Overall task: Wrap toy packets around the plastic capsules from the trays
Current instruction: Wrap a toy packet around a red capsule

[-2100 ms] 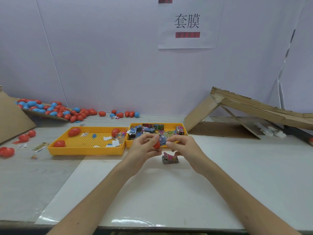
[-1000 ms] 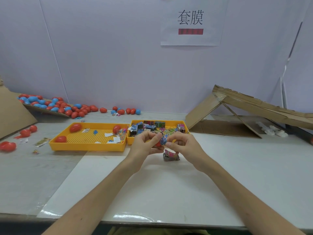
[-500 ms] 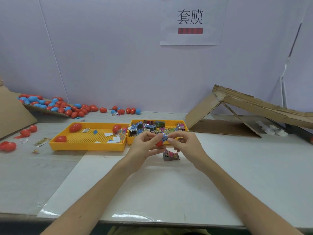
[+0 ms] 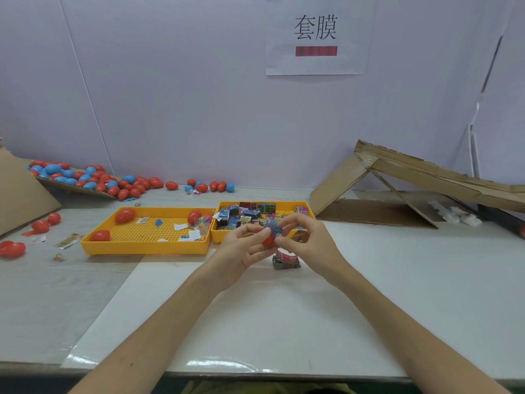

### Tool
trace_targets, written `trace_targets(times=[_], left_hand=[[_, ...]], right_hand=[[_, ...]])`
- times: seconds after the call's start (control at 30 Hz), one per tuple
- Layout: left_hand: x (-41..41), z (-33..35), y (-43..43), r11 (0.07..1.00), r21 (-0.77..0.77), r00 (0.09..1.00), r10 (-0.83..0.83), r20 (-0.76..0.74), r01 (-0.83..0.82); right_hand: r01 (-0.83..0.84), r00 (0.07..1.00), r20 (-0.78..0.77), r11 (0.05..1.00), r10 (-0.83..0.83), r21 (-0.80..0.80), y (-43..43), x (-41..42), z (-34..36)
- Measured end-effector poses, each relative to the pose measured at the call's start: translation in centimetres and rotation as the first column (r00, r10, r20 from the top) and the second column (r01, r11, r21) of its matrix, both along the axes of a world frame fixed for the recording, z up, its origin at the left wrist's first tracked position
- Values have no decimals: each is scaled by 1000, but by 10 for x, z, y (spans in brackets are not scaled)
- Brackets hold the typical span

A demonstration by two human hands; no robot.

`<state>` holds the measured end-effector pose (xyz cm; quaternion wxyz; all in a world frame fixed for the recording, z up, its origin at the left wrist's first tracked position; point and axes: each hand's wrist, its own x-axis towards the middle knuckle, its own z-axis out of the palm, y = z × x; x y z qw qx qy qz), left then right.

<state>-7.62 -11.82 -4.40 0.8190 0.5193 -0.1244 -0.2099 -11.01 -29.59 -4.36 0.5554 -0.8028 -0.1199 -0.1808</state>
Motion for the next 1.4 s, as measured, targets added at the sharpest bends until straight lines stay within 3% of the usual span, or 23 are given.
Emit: trace_targets(times=[0.13, 0.63, 1.4], left_hand=[[1, 0, 1, 994, 107, 999, 2, 35, -5], [5, -2, 2, 999, 20, 998, 28, 65, -30], [7, -8, -4, 966, 174, 955, 142, 260, -191]], right_hand=[[1, 1000, -6, 1000, -1, 17, 0, 0, 0], [25, 1000, -9, 997, -24, 79, -1, -1, 4], [-31, 983, -172, 989, 57, 147, -5, 0, 4]])
